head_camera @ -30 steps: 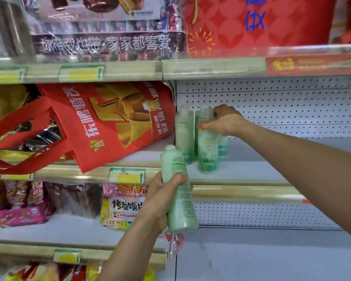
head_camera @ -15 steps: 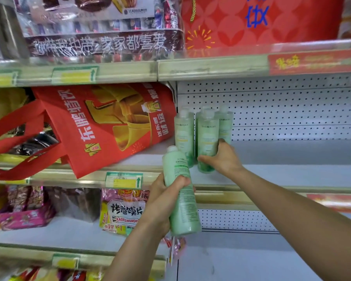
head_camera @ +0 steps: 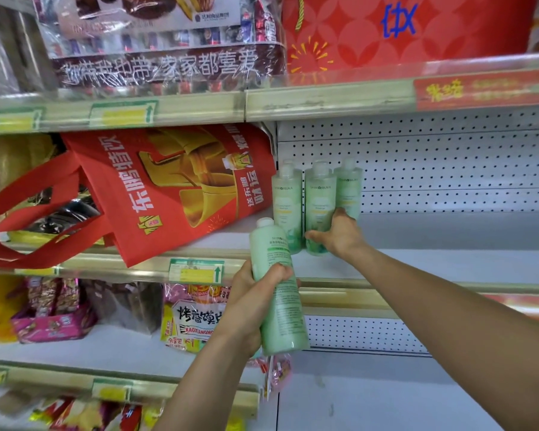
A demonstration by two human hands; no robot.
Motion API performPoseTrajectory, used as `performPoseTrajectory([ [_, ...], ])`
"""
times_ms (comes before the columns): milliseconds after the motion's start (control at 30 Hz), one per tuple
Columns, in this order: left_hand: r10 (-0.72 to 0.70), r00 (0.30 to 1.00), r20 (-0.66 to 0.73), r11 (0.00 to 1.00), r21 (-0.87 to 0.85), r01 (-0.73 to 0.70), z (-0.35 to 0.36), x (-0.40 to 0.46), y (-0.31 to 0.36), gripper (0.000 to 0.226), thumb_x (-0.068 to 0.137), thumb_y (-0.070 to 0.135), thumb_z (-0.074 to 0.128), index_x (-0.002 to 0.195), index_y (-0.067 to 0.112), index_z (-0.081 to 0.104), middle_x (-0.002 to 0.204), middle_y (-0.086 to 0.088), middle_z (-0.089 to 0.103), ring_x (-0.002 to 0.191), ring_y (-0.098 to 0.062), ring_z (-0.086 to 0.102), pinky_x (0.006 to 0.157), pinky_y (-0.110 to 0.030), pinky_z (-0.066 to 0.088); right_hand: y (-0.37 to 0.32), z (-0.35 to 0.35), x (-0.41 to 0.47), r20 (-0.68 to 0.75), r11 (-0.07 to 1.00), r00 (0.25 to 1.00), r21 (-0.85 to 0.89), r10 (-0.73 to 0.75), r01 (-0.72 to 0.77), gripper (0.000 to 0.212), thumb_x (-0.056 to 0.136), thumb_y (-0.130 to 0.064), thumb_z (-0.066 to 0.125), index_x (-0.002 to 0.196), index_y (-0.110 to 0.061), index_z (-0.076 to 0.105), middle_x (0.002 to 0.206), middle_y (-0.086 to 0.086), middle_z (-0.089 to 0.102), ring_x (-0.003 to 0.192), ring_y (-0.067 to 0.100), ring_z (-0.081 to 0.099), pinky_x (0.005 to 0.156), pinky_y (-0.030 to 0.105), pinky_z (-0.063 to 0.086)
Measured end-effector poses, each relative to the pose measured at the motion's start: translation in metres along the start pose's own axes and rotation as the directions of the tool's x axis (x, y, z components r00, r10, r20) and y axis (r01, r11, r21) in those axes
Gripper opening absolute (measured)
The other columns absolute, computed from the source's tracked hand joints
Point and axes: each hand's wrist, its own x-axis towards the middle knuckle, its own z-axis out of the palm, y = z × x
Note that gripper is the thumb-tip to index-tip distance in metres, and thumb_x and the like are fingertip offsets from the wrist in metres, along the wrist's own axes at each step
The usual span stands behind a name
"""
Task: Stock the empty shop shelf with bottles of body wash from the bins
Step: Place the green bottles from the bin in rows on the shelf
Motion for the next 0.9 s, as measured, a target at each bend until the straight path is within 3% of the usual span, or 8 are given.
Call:
performPoseTrajectory([
  [133, 0.074, 0.996, -0.044, 0.990, 0.126, -0.068, 0.004, -0.001, -0.003, 0.042, 0.074, 0.016, 0.078, 0.111, 0.019, 0.056, 0.094, -0.013, 0.070, 0.077, -0.024, 0.067, 0.067, -0.040, 0.057, -0.004, -0.001, -0.023, -0.116, 1.000, 0.993, -0.023, -0.004, 0.001, 0.069, 0.085, -0.040, 0.068, 0.131, 0.001, 0.036, 0.130, 0.018, 0.045, 0.121, 0.035, 0.047, 0.096, 0.047, 0.045],
  [200, 0.132, 0.988, -0.075, 0.970, 0.213, -0.113, 0.008, 0.002, -0.006, 0.051, 0.072, 0.022, 0.082, 0.115, 0.024, 0.055, 0.094, -0.002, 0.071, 0.083, -0.020, 0.069, 0.075, -0.041, 0.058, -0.015, -0.008, -0.043, -0.161, 0.996, 0.985, 0.056, -0.063, 0.072, 0.064, 0.088, -0.051, 0.058, 0.129, -0.005, 0.041, 0.124, 0.011, 0.051, 0.116, 0.029, 0.052, 0.093, 0.045, 0.046],
  [300, 0.192, 0.979, -0.062, 0.950, 0.263, -0.170, 0.021, 0.003, -0.008, 0.065, 0.071, 0.024, 0.083, 0.127, 0.024, 0.049, 0.101, 0.003, 0.070, 0.091, -0.013, 0.068, 0.078, -0.032, 0.056, -0.044, -0.025, -0.070, 0.146, 0.973, 0.983, 0.219, -0.110, 0.077, 0.069, 0.081, -0.074, 0.046, 0.103, -0.010, 0.059, 0.093, 0.004, 0.065, 0.084, 0.020, 0.063, 0.075, 0.036, 0.051],
  [367, 0.235, 0.971, -0.045, 0.941, 0.263, -0.215, 0.032, 0.002, -0.009, 0.064, 0.075, 0.017, 0.081, 0.127, 0.025, 0.043, 0.100, 0.008, 0.067, 0.087, -0.001, 0.065, 0.071, -0.017, 0.051, -0.059, -0.033, -0.081, 0.255, 0.988, 0.957, 0.103, -0.140, 0.117, 0.072, 0.068, -0.080, 0.055, 0.097, -0.014, 0.058, 0.089, -0.003, 0.063, 0.080, 0.017, 0.062, 0.066, 0.031, 0.047],
  [467, 0.290, 0.957, -0.024, 0.909, 0.319, -0.268, 0.046, 0.000, -0.008, 0.066, 0.074, 0.017, 0.083, 0.121, 0.031, 0.038, 0.098, 0.019, 0.061, 0.083, 0.007, 0.059, 0.061, -0.005, 0.044, -0.064, -0.046, -0.087, 0.194, 0.987, 0.969, 0.006, -0.156, 0.158, 0.059, 0.062, -0.064, 0.075, 0.092, -0.017, 0.058, 0.090, -0.004, 0.064, 0.083, 0.015, 0.063, 0.071, 0.035, 0.053],
  [600, 0.307, 0.951, 0.035, 0.895, 0.329, -0.301, 0.053, 0.004, -0.004, 0.082, 0.075, 0.028, 0.082, 0.142, 0.031, 0.036, 0.120, 0.013, 0.059, 0.105, 0.001, 0.058, 0.086, -0.020, 0.048, -0.054, -0.079, -0.081, 0.228, 0.953, 0.960, 0.289, -0.165, 0.095, 0.030, 0.072, -0.031, 0.082, 0.084, -0.015, 0.060, 0.080, -0.003, 0.066, 0.074, 0.010, 0.065, 0.070, 0.031, 0.056],
  [700, 0.323, 0.942, 0.087, 0.892, 0.306, -0.334, 0.056, 0.009, 0.003, 0.074, 0.085, 0.028, 0.074, 0.146, 0.026, 0.033, 0.131, 0.009, 0.051, 0.115, -0.004, 0.054, 0.092, -0.023, 0.046, -0.040, -0.104, -0.062, 0.169, 0.895, 0.969, 0.436, -0.178, 0.089, 0.031, 0.073, -0.018, 0.082, 0.097, -0.004, 0.070, 0.091, 0.010, 0.075, 0.088, 0.025, 0.072, 0.080, 0.039, 0.059],
  [900, 0.365, 0.929, 0.067, 0.813, 0.464, -0.353, 0.042, 0.039, 0.008, 0.063, 0.087, 0.024, 0.071, 0.143, 0.025, 0.040, 0.138, 0.008, 0.049, 0.120, -0.007, 0.050, 0.096, -0.022, 0.042, -0.017, -0.142, -0.022, -0.001, 0.852, 0.985, 0.502, -0.173, 0.150, 0.044, 0.069, -0.011, 0.084, 0.108, -0.004, 0.064, 0.099, 0.007, 0.072, 0.089, 0.018, 0.071, 0.083, 0.032, 0.056],
])
